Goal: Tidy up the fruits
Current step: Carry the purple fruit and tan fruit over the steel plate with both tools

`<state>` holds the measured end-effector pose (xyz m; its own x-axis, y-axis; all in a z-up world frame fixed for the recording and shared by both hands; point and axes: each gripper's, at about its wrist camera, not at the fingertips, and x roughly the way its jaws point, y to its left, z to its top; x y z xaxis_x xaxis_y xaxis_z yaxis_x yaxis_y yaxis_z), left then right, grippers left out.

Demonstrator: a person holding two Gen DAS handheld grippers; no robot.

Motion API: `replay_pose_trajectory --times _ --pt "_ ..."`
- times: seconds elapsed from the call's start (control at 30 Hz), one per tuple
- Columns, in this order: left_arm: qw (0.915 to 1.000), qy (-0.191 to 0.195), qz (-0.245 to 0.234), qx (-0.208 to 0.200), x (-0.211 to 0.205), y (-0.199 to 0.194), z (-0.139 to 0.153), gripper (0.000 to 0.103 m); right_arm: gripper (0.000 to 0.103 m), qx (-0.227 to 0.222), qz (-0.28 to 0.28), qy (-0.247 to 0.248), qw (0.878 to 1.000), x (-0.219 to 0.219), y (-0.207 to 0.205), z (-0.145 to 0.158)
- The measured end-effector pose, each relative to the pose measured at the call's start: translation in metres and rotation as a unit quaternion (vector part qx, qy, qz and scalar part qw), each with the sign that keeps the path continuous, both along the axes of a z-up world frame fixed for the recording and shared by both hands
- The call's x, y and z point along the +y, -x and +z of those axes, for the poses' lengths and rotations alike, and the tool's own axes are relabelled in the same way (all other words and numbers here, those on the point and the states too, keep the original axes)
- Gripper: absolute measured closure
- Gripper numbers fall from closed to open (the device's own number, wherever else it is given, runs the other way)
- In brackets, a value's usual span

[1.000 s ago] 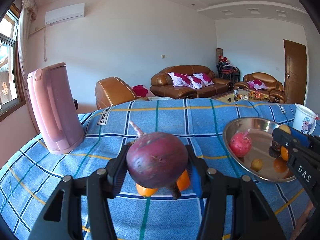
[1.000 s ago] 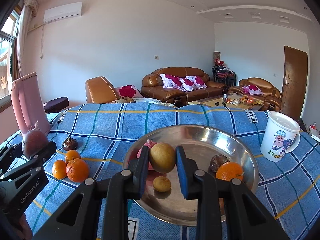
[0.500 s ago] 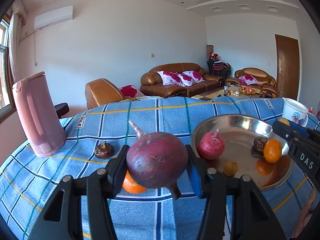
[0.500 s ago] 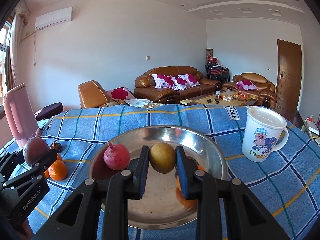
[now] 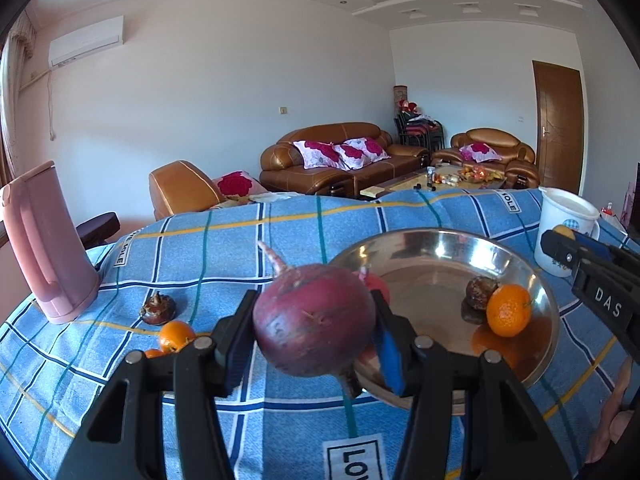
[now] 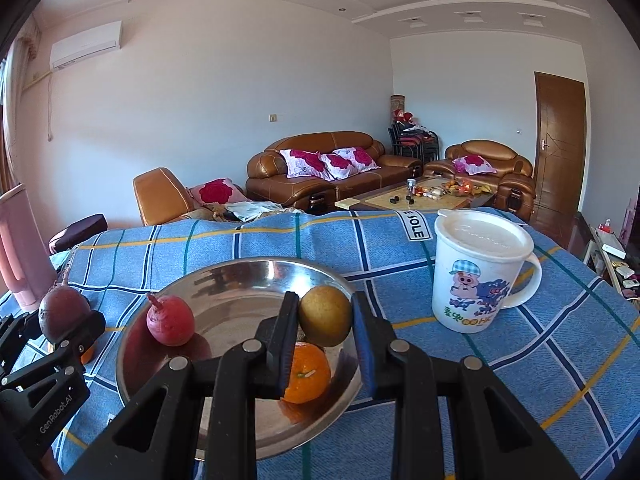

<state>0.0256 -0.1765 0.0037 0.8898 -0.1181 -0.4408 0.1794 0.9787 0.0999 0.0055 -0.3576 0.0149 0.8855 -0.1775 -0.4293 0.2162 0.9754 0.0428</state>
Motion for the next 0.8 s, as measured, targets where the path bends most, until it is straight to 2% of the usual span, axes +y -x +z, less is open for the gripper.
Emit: replay_pose_trajectory --times 0.23,0.53,0.8 --pt "0.9998 -0.002 -0.019 0.007 -0.025 -0.005 0.000 0.047 0.075 0.007 0.004 0.005 1.000 -0.008 -0.006 0.000" --pt "0.9983 0.005 -0.040 0.043 -0.043 -0.021 -0.006 0.047 0.075 0.032 0.016 0.004 0.999 -0.013 -0.025 -0.007" --pt "0.9949 -0.012 -0.055 0.084 -0.064 -0.035 -0.014 0.047 0.074 0.056 0.042 -0.007 0.998 -0.012 -0.046 -0.014"
